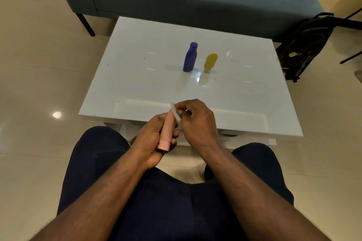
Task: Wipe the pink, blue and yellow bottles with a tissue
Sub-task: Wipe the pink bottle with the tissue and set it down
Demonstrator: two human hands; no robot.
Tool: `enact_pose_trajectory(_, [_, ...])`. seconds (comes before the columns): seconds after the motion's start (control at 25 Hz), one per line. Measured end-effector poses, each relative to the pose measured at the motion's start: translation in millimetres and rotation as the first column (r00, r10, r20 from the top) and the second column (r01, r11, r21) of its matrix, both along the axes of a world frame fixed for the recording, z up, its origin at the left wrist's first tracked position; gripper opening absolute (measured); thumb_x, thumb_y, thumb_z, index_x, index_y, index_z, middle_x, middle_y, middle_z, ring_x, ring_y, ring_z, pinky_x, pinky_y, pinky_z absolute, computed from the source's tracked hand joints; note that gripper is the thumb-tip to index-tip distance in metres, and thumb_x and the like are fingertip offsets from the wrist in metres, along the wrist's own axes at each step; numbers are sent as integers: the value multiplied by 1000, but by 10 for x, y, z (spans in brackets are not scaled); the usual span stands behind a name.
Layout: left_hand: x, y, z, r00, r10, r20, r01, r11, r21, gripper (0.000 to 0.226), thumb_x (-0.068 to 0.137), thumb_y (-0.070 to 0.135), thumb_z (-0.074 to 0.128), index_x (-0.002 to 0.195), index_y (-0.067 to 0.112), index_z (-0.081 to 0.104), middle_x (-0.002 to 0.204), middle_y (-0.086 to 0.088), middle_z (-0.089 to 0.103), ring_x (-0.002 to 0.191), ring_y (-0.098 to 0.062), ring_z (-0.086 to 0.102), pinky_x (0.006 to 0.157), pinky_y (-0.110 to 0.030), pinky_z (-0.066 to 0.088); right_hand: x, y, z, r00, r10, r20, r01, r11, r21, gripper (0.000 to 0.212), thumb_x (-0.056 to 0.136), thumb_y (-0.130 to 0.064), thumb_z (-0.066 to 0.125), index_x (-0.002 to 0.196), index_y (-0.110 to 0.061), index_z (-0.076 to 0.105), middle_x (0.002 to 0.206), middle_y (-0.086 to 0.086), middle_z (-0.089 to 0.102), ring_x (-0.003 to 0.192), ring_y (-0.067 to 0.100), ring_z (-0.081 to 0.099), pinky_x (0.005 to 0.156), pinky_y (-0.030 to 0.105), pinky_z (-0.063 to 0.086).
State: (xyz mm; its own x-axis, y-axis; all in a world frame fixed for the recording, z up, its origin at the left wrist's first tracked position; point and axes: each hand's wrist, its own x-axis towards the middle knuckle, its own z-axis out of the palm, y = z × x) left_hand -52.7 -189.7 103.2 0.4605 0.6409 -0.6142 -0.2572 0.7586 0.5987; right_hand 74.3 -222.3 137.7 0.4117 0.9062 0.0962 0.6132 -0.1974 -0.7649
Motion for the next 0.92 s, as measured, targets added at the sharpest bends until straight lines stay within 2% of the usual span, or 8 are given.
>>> enact_pose_trajectory(0.12, [-26, 24, -20, 1000, 2, -1, -2, 1000, -25, 27, 102, 35, 57, 114, 13, 66, 90, -8, 70, 68, -17, 63, 53, -27, 52, -125, -88, 7, 999, 36, -2, -36, 999, 27, 21, 91, -6, 55, 102, -18, 68, 99, -7, 60, 91, 3, 56, 81, 19, 49])
enact_pose_trajectory(0.24, [-31, 53, -55, 1000, 13, 7, -13, 999, -49, 37, 98, 45, 63, 117, 14, 69, 102, -10, 69, 90, -23, 65, 83, -38, 49, -310, -218, -6, 989, 138, 55, -143, 986, 90, 24, 89, -1, 57, 105, -12, 70, 99, -2, 59, 91, 4, 56, 80, 13, 46])
enact_pose_trajectory(0.28, [-22, 50, -56, 1000, 12, 9, -12, 998, -54, 41, 97, 48, 63, 117, 13, 69, 104, -11, 69, 94, -24, 64, 86, -39, 48, -288, -189, -9, 989, 136, 64, -142, 985, 99, 23, 89, -2, 57, 105, -12, 70, 98, -2, 60, 90, 4, 56, 80, 11, 46])
enact_pose_trajectory(0.44, [-14, 26, 10, 999, -24, 29, 26, 997, -73, 56, 93, 62, 55, 117, 13, 70, 88, -11, 70, 69, -17, 62, 53, -26, 50, -67, -27, -28, 999, -10, 32, 8, 998, 66, 19, 90, -7, 58, 102, -16, 71, 97, -4, 61, 88, 3, 56, 77, 8, 44])
enact_pose_trajectory(0.6, [-17, 25, 25, 999, -16, 45, 21, 994, -111, 61, 91, 65, 55, 119, 13, 72, 100, -13, 73, 90, -24, 66, 76, -35, 54, -266, -232, -72, 965, 192, 181, -203, 978, 46, 25, 83, -3, 57, 103, -11, 70, 96, 3, 60, 89, 18, 56, 73, 31, 53])
enact_pose_trajectory(0.68, [-19, 26, 19, 999, -21, 40, 25, 993, -117, 65, 91, 64, 56, 127, 11, 67, 94, -12, 72, 78, -21, 65, 62, -30, 54, -155, -179, -85, 949, 232, 215, -248, 967, 54, 25, 81, -1, 58, 101, -10, 70, 94, 4, 60, 86, 20, 57, 71, 36, 53])
enact_pose_trajectory(0.8, [-24, 28, 23, 1000, -24, 16, 26, 993, -115, 64, 93, 62, 56, 129, 9, 63, 85, -12, 69, 61, -15, 60, 44, -23, 48, 40, -7, -70, 975, 111, 194, -126, 990, 68, 21, 82, -3, 59, 98, -10, 71, 92, 3, 59, 82, 16, 58, 71, 36, 54])
enact_pose_trajectory(0.92, [-37, 27, 32, 999, -24, 36, 28, 991, -128, 61, 95, 60, 54, 129, 10, 64, 93, -13, 73, 75, -21, 68, 61, -30, 57, -138, -145, -84, 930, 223, 291, -239, 971, 18, 24, 77, -3, 61, 99, -10, 69, 92, 4, 59, 81, 20, 54, 66, 37, 52])
